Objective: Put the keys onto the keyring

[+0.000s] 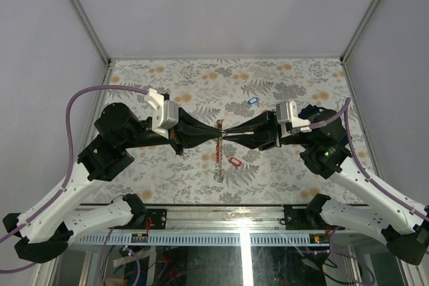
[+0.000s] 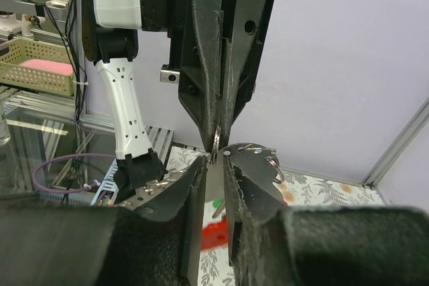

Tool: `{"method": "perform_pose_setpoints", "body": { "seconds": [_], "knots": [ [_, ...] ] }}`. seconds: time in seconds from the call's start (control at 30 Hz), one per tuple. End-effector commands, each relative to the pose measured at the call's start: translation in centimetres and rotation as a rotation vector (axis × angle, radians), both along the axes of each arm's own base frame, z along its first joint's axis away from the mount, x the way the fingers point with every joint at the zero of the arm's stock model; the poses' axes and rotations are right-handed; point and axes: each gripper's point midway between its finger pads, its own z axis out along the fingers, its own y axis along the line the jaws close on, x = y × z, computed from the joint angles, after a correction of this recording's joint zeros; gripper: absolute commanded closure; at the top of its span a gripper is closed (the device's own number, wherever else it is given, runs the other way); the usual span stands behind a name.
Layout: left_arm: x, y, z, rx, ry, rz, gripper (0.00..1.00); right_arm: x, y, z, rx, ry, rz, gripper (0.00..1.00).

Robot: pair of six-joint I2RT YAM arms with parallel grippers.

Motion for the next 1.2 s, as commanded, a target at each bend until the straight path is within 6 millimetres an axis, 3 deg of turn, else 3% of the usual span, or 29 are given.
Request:
{"method": "perform_pose_setpoints", "body": {
  "seconds": [0.0, 0.6, 0.67, 0.77, 0.87, 0.93, 1.07, 1.17],
  "knots": [
    [-0.4, 0.1, 1.6, -0.053, -0.049, -0.018, 1.00, -0.8, -0.2, 2.7, 0.066, -0.052, 0.019, 0.78],
    [-0.4, -0.1, 1.7, -0.047, -0.046, -0.026, 1.00, -0.8, -0.3, 3.3, 0.092, -0.061, 0.021, 0.77],
    [-0.4, -0.1, 1.7, -0.047, -0.047, -0.028, 1.00, -1.0, -0.3, 3.3, 0.090, -0.061, 0.027, 0.80],
    [-0.5, -0.2, 1.7, -0.047, -0.044, -0.035, 1.00, -1.0, -0.2, 3.1, 0.084, -0.054, 0.032, 0.97],
    [-0.5, -0.2, 1.7, -0.047, -0.040, -0.034, 1.00, -0.9, -0.2, 3.1, 0.087, -0.055, 0.026, 1.00],
    [-0.4, -0.1, 1.8, -0.051, -0.036, -0.024, 0.97, -0.6, -0.4, 3.1, 0.094, -0.069, 0.004, 1.00],
    [-0.5, 0.4, 1.8, -0.062, -0.027, -0.007, 0.79, -0.1, -1.0, 3.0, 0.098, -0.164, -0.068, 1.00],
    [-0.5, 0.9, 1.9, -0.066, -0.020, 0.016, 0.74, 0.2, -1.6, 3.3, 0.095, -0.268, -0.127, 1.00]
  ]
}}
